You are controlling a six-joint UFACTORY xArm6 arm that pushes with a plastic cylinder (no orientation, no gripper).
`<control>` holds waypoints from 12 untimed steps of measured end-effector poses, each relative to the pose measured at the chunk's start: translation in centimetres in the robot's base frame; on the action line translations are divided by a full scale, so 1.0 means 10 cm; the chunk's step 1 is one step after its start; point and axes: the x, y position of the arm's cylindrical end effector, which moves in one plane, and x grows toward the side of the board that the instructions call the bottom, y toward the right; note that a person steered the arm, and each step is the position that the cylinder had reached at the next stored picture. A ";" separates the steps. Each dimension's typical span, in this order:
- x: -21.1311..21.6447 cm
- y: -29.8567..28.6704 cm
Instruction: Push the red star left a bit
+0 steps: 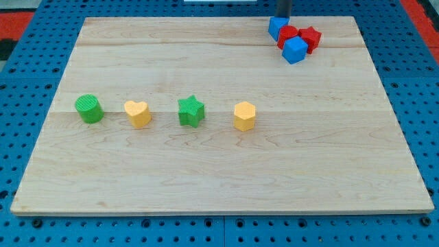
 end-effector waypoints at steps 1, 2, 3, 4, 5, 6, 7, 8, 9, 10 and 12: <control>0.12 0.26; 0.35 0.26; 0.67 0.39; 1.01 0.51; 1.14 1.06; 1.22 1.61; 1.59 1.56; 1.58 0.98; 1.56 0.58; 1.56 0.38; 1.71 0.52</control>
